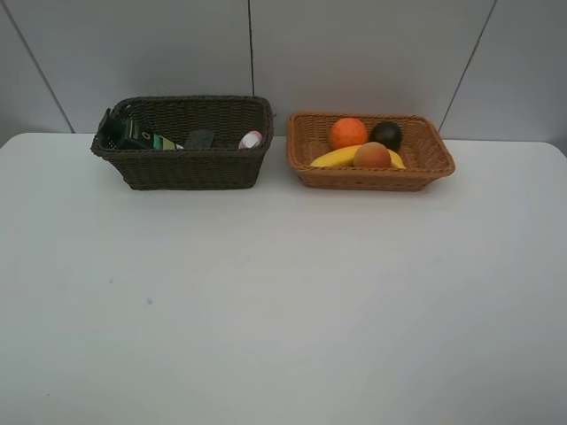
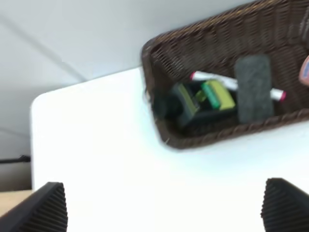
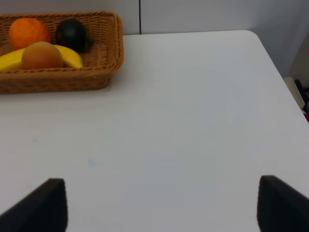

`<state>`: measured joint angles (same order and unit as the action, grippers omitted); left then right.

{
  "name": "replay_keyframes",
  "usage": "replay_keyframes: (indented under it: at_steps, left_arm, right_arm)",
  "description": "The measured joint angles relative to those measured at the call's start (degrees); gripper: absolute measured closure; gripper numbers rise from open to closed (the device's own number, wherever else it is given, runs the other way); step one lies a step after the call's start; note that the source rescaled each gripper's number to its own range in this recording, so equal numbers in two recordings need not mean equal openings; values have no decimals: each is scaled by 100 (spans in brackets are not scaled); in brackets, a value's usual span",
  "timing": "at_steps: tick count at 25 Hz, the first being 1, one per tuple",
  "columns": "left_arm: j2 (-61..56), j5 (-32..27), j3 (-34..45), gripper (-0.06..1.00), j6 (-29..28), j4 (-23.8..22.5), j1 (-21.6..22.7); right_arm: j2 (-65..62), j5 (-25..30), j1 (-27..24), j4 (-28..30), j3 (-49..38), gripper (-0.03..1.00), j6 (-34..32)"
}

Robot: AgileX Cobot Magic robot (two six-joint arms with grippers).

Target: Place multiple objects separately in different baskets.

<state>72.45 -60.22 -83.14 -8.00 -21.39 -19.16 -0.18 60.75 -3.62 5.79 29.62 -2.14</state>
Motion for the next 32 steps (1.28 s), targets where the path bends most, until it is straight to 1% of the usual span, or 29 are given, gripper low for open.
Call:
replay_keyframes:
  at_steps: [6, 10, 13, 16, 20, 23, 25, 27, 29, 32]
  left_arm:
    - [-2309, -160, 1389, -5, -217, -139, 0]
    - [-3881, -549, 2221, -5, -420, -88, 13]
    - [-4851, -870, 2730, -5, -470, 52, 218]
    - [-5709, -870, 3119, -5, -469, 258, 597]
    - [-6502, -870, 3571, -5, -254, 691, 1175]
    - [-6907, -870, 4031, -5, -83, 1132, 1476]
    - [-7108, -848, 4450, -5, -48, 1425, 1574]
    - [-7253, -725, 4859, -5, -48, 1622, 1596]
    - [-7277, -530, 5218, -5, -43, 1733, 1597]
    - [-7281, -188, 5353, -5, -43, 1798, 1597]
  right_arm:
    - [0, 0, 0, 0, 0, -1, 0]
    - [0, 0, 0, 0, 0, -1, 0]
    - [0, 0, 0, 0, 0, -1, 0]
    - [0, 0, 0, 0, 0, -1, 0]
    - [0, 0, 0, 0, 0, -1, 0]
    - [0, 0, 0, 0, 0, -1, 0]
    - [0, 0, 0, 0, 0, -1, 0]
    - [0, 0, 0, 0, 0, -1, 0]
    - [0, 0, 0, 0, 0, -1, 0]
    - [0, 0, 0, 0, 0, -1, 0]
